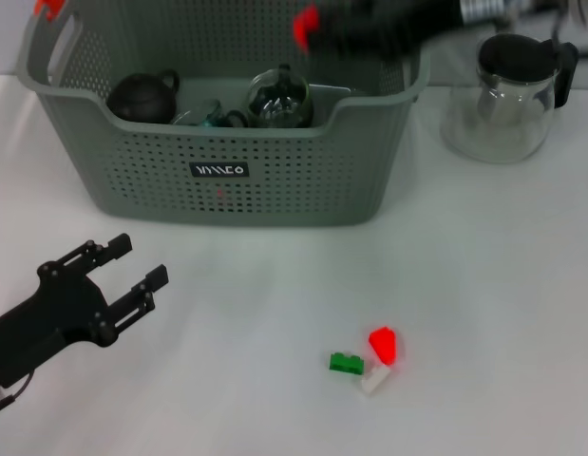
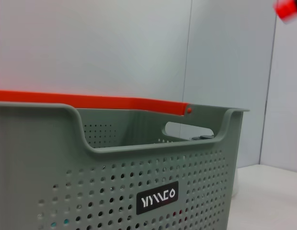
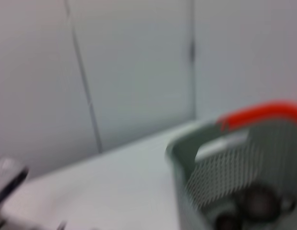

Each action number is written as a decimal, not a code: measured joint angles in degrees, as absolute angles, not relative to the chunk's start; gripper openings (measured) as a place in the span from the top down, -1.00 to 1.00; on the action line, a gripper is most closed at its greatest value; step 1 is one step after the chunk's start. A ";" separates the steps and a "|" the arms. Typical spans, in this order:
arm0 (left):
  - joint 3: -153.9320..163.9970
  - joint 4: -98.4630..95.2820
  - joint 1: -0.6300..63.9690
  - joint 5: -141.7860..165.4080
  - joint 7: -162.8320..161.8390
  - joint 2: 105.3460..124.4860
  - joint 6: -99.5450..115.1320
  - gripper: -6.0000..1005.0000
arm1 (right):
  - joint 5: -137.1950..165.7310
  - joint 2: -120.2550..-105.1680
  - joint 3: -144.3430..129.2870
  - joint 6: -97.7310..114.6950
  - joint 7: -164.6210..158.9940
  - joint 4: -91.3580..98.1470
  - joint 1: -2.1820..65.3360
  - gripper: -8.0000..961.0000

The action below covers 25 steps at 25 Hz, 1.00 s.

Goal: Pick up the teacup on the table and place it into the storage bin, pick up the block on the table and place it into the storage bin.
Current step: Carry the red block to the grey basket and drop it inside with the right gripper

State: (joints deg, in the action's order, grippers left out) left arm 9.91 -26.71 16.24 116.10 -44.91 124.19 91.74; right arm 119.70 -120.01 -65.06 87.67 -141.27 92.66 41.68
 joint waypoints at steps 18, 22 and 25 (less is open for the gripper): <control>10.06 -25.84 16.38 116.22 -44.93 124.19 91.76 -0.26 | 134.88 -120.25 -75.25 46.16 -139.38 40.00 69.28 0.58; 10.02 -25.84 16.49 116.32 -44.92 124.19 91.76 -0.26 | 134.88 -120.31 -76.77 46.57 -139.31 39.85 69.60 0.54; 10.05 -25.83 16.53 116.33 -44.91 124.19 91.75 -0.25 | 134.55 -120.31 -77.21 47.21 -139.42 42.96 67.76 0.51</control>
